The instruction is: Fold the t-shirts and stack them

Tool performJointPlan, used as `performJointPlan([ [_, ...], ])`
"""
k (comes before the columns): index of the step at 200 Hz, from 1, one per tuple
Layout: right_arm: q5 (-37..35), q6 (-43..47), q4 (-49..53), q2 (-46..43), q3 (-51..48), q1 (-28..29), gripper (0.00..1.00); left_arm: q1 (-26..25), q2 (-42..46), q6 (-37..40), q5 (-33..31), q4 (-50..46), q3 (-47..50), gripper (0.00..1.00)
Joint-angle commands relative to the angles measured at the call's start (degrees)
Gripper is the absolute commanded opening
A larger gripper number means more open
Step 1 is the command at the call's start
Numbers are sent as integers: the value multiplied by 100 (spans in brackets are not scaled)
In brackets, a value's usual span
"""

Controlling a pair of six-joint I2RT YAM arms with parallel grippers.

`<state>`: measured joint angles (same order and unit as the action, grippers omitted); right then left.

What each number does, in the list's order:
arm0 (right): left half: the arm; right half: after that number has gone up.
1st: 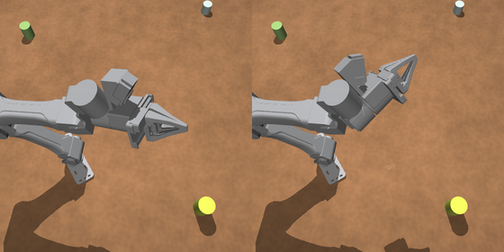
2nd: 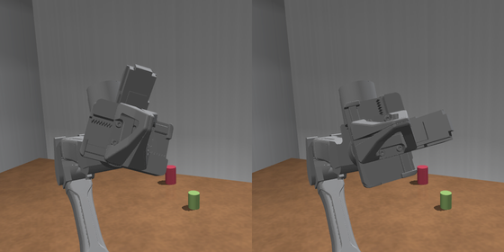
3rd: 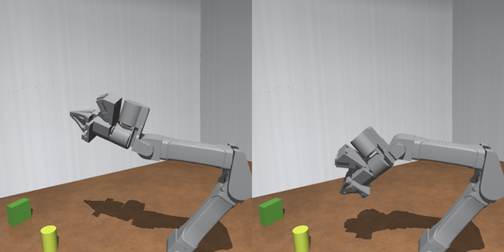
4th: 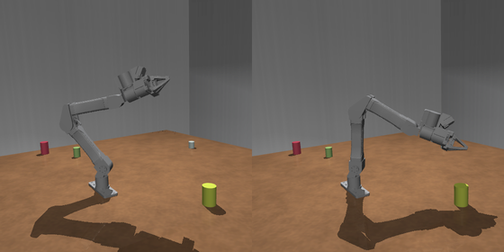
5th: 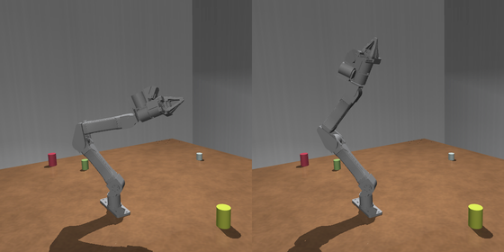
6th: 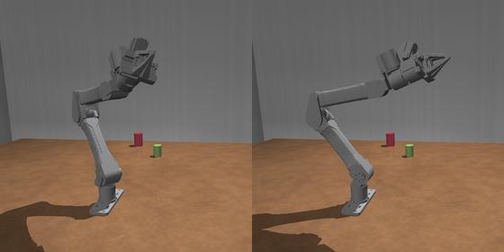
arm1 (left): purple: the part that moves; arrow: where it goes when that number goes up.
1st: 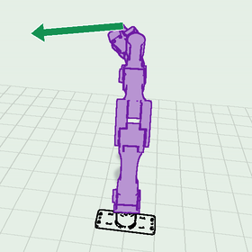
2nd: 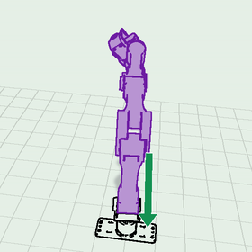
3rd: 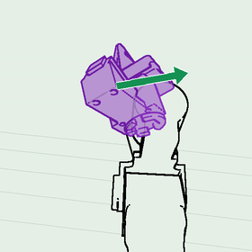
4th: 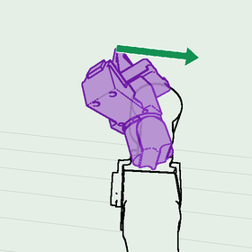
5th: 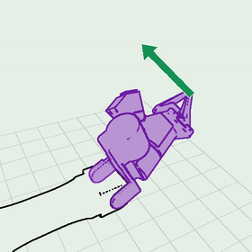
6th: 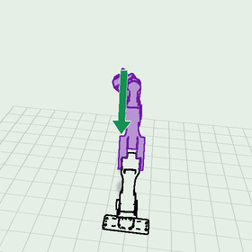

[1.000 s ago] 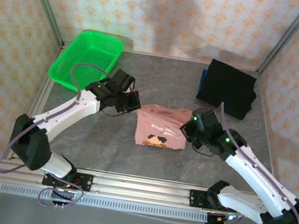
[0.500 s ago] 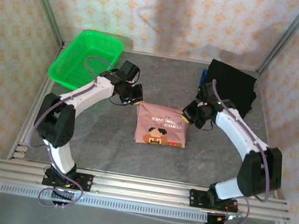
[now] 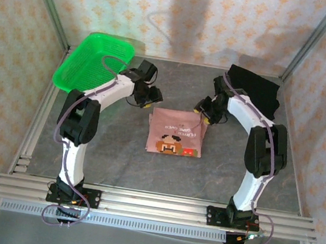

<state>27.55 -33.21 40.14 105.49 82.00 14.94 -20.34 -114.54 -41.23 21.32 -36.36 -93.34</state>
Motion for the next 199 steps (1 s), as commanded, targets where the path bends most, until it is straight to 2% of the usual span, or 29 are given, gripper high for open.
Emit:
performJointPlan([
  [1, -397, 192, 81, -1017, -83, -26, 82, 29, 918, 208, -426, -159, -299, 88],
  [22, -509, 145, 32, -2055, -708, -26, 93, 29, 1628, 329, -422, -106, -220, 93],
  [56, -540, -43, 263, -3623, -1984, 101, 96, -114, 2948, 496, -461, -16, 547, 94],
  [100, -604, -571, 433, -5301, -3567, 338, 97, -848, 4555, 573, -1094, -216, 2320, 95],
  [146, -635, -1075, 328, -6163, -4588, 603, 98, -1103, 6084, -33, -1346, -72, 4163, 97],
  [199, -490, -1123, 95, -6348, -5082, 641, 98, -1176, 6906, -292, -1429, -319, 5037, 98],
])
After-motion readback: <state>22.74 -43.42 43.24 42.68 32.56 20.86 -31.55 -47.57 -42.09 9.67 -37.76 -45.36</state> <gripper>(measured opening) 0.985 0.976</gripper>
